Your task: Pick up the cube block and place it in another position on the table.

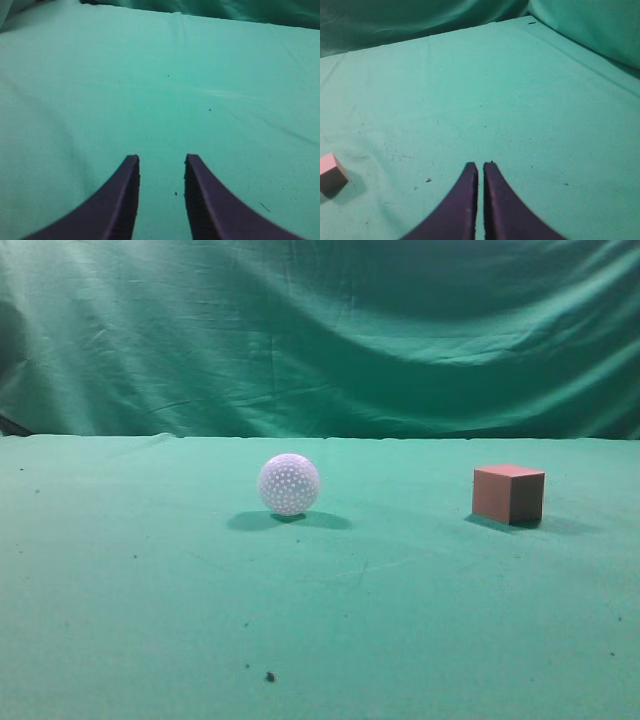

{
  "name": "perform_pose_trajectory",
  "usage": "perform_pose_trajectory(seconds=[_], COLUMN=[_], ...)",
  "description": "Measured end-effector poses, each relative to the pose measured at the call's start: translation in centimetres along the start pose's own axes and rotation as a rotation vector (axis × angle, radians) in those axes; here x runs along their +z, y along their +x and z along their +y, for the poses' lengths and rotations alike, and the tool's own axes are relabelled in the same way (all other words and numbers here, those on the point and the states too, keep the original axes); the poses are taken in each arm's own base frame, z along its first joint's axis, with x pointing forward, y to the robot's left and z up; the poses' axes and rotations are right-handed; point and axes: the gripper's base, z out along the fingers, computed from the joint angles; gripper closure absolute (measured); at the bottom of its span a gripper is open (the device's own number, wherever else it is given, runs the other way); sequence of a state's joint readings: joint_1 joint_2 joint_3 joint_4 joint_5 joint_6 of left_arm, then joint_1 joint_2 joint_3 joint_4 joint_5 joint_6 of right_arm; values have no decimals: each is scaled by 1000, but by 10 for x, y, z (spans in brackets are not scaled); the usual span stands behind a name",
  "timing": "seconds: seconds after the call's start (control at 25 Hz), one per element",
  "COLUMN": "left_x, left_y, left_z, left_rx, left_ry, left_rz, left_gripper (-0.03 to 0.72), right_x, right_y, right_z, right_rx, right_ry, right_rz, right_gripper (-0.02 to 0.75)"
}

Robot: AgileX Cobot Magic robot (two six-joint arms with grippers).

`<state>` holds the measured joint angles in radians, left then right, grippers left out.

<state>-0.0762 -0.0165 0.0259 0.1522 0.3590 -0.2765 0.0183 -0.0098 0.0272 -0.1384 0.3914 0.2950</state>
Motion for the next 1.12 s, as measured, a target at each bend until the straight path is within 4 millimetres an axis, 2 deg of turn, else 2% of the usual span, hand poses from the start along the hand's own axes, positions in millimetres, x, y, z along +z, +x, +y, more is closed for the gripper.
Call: perform_pose_trajectory(seconds=[0.88, 1.0, 1.04, 1.12], left_x=[0, 0, 0, 0], left_y=[0, 0, 0, 0], left_z=[0, 0, 0, 0], left_rx=[0, 0, 0, 0], left_ry=[0, 0, 0, 0], left_rz=[0, 0, 0, 0], left_gripper=[426, 426, 426, 426], right_x=[0, -1, -3, -7], right_y=[-1, -10, -21, -33], right_z=[0, 4, 8, 10], right_rx=[-17, 94, 151, 188], right_ry=[3, -52, -103, -151], right_rz=[-16, -112, -235, -368], right_gripper=[738, 738, 738, 738])
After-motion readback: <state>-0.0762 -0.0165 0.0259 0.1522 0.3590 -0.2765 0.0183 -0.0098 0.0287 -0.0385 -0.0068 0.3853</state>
